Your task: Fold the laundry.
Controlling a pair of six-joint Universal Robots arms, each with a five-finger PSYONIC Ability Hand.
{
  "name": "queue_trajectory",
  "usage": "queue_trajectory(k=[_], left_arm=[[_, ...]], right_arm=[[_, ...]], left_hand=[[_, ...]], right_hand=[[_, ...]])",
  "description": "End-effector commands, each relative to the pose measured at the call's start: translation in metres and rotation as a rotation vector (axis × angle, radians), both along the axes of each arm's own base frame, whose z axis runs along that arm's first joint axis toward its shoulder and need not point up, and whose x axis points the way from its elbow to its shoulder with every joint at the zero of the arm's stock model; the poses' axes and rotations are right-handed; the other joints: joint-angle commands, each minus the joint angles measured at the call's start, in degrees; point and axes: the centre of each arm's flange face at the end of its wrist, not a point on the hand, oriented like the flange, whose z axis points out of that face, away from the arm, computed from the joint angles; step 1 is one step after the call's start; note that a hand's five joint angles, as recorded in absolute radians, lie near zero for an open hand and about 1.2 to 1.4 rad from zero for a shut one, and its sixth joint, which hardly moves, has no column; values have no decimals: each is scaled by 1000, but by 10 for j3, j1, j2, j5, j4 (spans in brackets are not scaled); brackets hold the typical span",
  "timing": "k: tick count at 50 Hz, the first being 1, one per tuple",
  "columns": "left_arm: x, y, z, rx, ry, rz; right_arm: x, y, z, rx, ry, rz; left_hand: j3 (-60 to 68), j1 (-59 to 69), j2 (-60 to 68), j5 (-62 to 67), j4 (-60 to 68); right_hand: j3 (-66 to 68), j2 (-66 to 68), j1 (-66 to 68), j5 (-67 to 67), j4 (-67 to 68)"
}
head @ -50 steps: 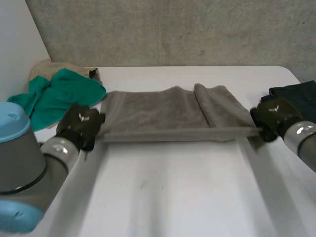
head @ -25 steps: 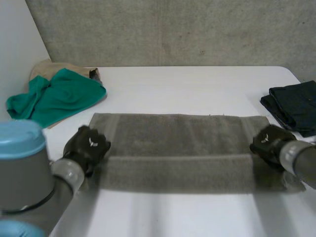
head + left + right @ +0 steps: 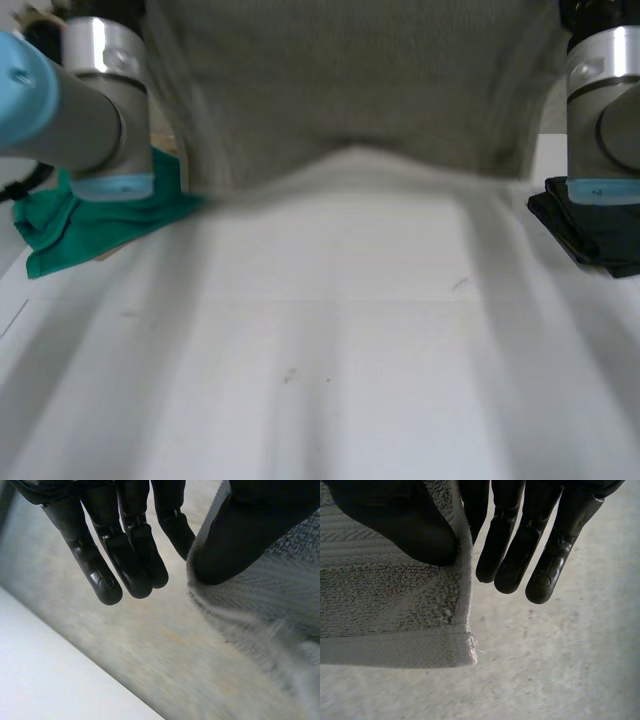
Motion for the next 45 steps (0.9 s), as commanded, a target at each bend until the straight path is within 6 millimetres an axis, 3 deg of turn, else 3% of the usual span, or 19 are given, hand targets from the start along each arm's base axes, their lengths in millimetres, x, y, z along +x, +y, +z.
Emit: queue_trajectory(k=[1,7,8,10,12,18,19,21,24,25,28,29,31,35,38,41,45], left_arm=[[7,13,-18,141,-13,-39],[9,21,-91,352,-95,-38],[12,26,-114,417,-121,-38],[14,33,-135,480,-144,-38],[18,44,-163,563,-180,-40],[26,74,-213,725,-262,-57],[28,87,-222,766,-283,-65],[33,102,-229,810,-306,-65],[46,132,-222,874,-358,-56],[50,139,-219,890,-374,-49],[65,173,-221,1024,-477,-27],[70,183,-223,1070,-510,-25],[83,213,-227,1217,-608,-19],[91,241,-227,1364,-680,-47],[85,234,-224,1308,-664,-52],[73,209,-218,1191,-615,-42],[58,171,-219,1083,-564,-25]], right_arm=[[1,11,-26,159,23,28],[7,27,-88,399,59,64],[7,30,-97,430,61,68],[6,38,-125,529,70,87],[4,43,-139,582,71,92],[-7,68,-181,783,108,78],[-9,73,-186,820,119,77],[-15,90,-199,932,159,64],[-24,114,-196,1043,211,49],[-33,134,-190,1132,257,32],[-56,161,-185,1295,320,-12],[-73,173,-184,1401,348,-51],[-87,184,-183,1494,375,-79],[-103,187,-178,1547,398,-112],[-103,175,-175,1479,384,-112],[-98,156,-171,1358,367,-112],[-88,127,-186,1254,348,-107]], left_hand=[[116,142,112,134,112],[116,142,112,134,112],[116,142,112,134,112],[116,142,112,134,112],[116,142,112,134,112],[116,142,112,134,112],[116,142,112,134,112],[116,142,112,134,112],[116,142,112,134,112],[116,142,112,134,112],[116,142,112,134,112],[116,142,112,134,112],[116,142,112,134,112],[116,142,112,134,112],[116,142,112,134,112],[116,142,112,134,112],[116,142,112,134,112]], right_hand=[[122,125,230,111,119],[122,125,230,111,119],[122,125,230,111,119],[122,125,230,111,119],[122,125,230,111,119],[122,125,230,111,119],[122,125,230,111,119],[122,125,230,111,119],[122,125,230,111,119],[122,125,230,111,119],[122,125,230,111,119],[122,125,230,111,119],[122,125,230,111,119],[122,125,230,111,119],[122,125,230,111,119],[122,125,230,111,119],[122,125,230,111,119]])
